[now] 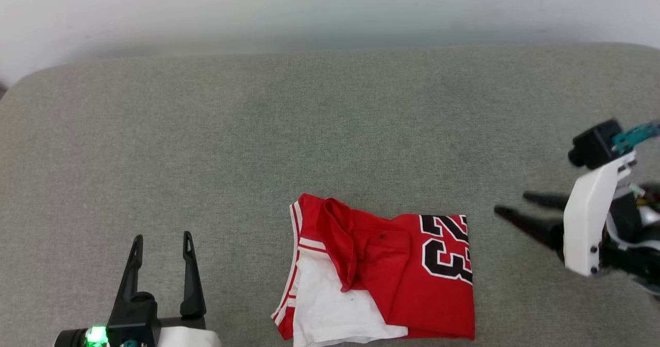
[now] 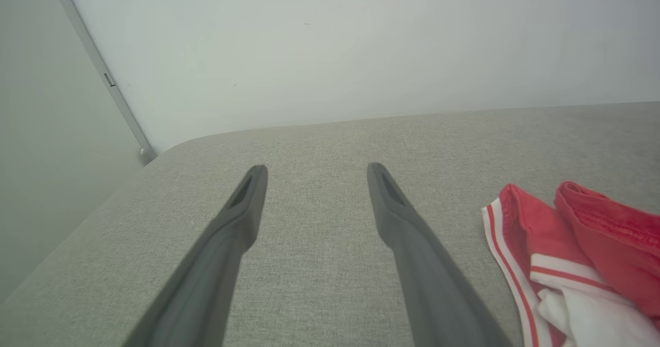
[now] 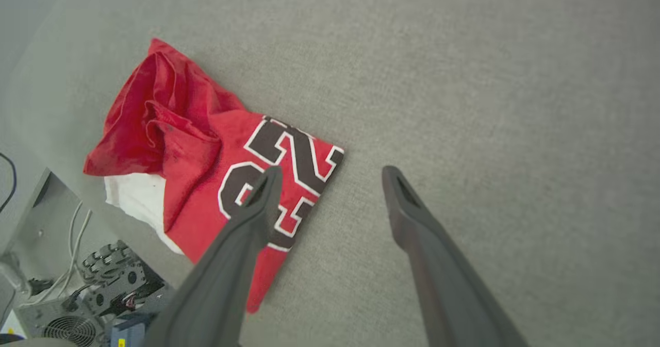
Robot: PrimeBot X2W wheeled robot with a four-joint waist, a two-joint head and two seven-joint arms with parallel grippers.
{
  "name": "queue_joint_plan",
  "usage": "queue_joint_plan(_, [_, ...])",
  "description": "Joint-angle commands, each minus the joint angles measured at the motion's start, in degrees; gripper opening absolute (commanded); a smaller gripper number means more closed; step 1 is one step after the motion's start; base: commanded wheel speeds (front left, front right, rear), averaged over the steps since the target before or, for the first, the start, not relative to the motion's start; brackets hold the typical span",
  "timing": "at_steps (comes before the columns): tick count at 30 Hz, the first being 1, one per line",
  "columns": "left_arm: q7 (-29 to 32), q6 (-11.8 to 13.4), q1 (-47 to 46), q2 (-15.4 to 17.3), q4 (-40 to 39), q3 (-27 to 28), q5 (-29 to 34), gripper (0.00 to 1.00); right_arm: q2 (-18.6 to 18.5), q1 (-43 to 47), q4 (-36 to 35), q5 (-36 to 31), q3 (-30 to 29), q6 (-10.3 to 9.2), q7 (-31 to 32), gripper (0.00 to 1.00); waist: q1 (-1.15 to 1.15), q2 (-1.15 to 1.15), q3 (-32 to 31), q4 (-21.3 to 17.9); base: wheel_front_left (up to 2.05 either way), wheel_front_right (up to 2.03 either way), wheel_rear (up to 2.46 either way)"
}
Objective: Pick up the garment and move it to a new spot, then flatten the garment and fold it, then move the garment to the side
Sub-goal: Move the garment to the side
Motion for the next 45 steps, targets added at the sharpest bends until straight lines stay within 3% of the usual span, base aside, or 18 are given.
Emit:
queue_joint_plan(1, [-0.14,-0.06,-0.85,-0.13,0.09,-0.01,0.25,1.0,-0.29,1.56,0.45,1.91,0.44,-0.02,1.6,1.0,0.0,0.0,0.54,0.35,0.0,0.0,0.0])
queue_joint_plan(5, [-0.14,-0.27,-1.81,-0.22,0.12,-0.17,0.37,1.0,0.14,4.05,1.49,7.53,0.73,-0.01,5.63,1.0,0.0,0.0,1.8,0.96,0.0,0.0,0.0])
queue_joint_plan(9, [-0.14,-0.58,-2.86,-0.3,0.16,-0.5,0.41,1.0,1.52,6.41,2.79,9.93,0.75,-0.01,5.25,1.0,0.0,0.0,2.9,2.09,0.0,0.0,0.0])
queue_joint_plan(25, [-0.15,-1.18,-6.89,-0.48,0.5,-2.48,0.68,1.0,9.12,7.56,12.4,11.94,6.73,-0.17,1.78,1.0,0.0,0.0,8.36,5.2,0.0,0.0,0.0])
queue_joint_plan(30, [-0.15,-1.22,-7.65,-0.57,0.98,-3.05,0.59,1.0,8.99,7.87,15.13,10.51,11.0,-0.43,1.38,1.0,0.0,0.0,8.46,5.9,0.0,0.0,0.0])
queue_joint_plan(31, [-0.15,-1.14,-7.66,-0.59,1.07,-3.1,0.54,1.0,8.89,7.5,15.16,10.27,11.28,-0.43,0.54,0.0,0.0,0.0,8.37,5.99,0.0,0.0,0.0])
queue_joint_plan(35, [-0.14,-0.87,-6.65,-0.61,1.44,-3.0,0.38,1.0,8.25,5.66,14.26,11.12,12.22,-0.33,-1.36,0.0,0.0,0.0,7.16,6.02,0.0,0.0,0.0])
queue_joint_plan(45, [-0.14,-0.35,-3.62,-0.64,1.48,-2.21,0.18,1.0,2.49,-1.87,5.85,10.79,15.22,-0.02,-6.0,0.0,0.0,0.0,1.94,3.79,0.0,0.0,0.0])
